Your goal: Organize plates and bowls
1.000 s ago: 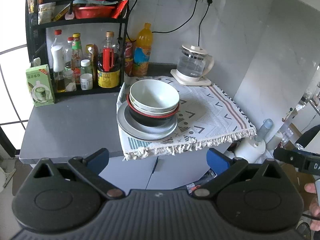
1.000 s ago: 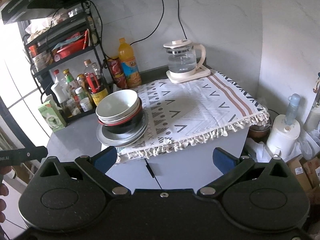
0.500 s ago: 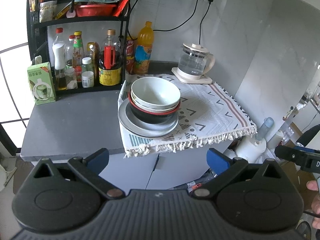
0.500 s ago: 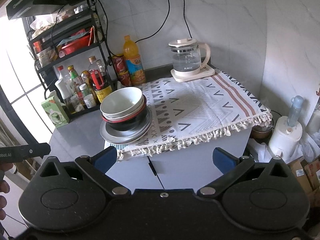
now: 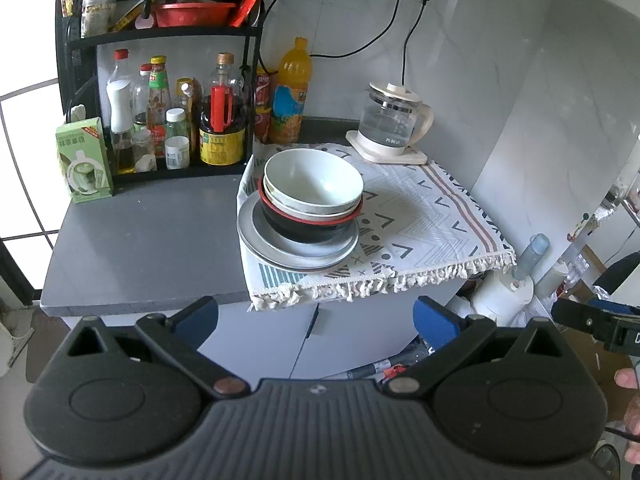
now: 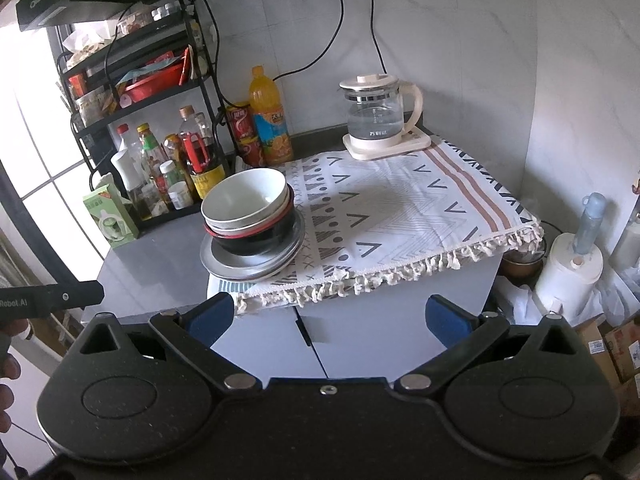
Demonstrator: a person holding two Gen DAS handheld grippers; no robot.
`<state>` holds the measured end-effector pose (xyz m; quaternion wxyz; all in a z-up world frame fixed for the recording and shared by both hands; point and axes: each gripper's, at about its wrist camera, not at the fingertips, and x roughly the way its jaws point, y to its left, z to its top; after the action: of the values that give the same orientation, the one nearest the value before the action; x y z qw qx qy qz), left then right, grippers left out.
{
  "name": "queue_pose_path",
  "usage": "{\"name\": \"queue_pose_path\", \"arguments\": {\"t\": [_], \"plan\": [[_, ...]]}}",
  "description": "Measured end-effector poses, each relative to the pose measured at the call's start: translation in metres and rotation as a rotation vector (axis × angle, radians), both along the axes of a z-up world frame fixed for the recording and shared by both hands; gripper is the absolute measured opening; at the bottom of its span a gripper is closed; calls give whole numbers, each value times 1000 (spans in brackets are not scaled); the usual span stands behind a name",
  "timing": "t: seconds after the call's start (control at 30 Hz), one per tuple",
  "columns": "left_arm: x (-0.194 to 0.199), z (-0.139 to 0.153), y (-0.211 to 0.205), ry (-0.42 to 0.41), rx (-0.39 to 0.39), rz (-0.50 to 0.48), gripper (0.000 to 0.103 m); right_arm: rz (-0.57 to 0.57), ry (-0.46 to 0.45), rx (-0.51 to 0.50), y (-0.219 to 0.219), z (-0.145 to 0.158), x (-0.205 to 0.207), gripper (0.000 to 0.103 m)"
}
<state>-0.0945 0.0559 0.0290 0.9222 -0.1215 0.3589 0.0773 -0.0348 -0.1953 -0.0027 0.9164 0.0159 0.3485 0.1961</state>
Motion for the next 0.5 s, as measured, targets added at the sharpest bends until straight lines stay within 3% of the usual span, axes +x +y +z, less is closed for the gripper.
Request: {"name": "queue_pose_path", "arguments": {"t": [0.5], "plan": [[18, 1, -11, 14, 6, -26, 103, -18, 22, 3, -8, -2, 6, 103]]}}
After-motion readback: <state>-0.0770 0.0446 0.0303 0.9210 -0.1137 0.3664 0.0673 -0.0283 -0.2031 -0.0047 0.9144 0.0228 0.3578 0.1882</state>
